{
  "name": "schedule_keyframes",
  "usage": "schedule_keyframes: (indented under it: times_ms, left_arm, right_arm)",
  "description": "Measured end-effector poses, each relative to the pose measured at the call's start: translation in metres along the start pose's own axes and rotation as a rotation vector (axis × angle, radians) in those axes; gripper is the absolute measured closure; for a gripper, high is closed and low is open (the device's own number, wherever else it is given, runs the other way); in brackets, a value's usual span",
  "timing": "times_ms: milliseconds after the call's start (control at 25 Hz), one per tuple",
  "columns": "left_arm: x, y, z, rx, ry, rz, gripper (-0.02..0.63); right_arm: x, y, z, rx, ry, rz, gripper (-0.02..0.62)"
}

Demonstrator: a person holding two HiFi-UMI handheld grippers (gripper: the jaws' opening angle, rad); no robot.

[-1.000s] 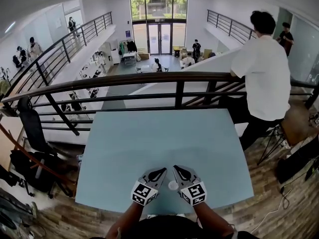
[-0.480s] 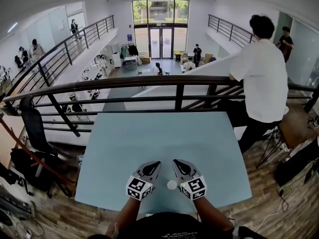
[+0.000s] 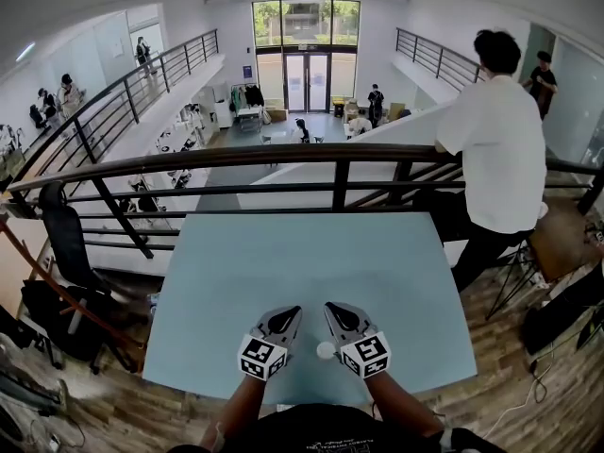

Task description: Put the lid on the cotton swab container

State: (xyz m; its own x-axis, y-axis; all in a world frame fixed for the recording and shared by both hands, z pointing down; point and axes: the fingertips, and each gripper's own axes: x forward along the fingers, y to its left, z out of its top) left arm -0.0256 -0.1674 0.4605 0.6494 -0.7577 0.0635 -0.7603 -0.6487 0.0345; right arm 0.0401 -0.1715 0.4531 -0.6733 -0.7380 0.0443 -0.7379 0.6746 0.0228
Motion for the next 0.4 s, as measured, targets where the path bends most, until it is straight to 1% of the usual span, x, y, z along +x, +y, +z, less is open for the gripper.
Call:
schedule_keyframes:
  times_ms: [400]
  left_arm:
    - [-0.0053,-0.0006,-0.0049,-0.029,0.003,0.024,0.594]
  right_arm:
    - [-0.0068,-0.0019,-0.0081,0.019,0.024,-0.014,0.577]
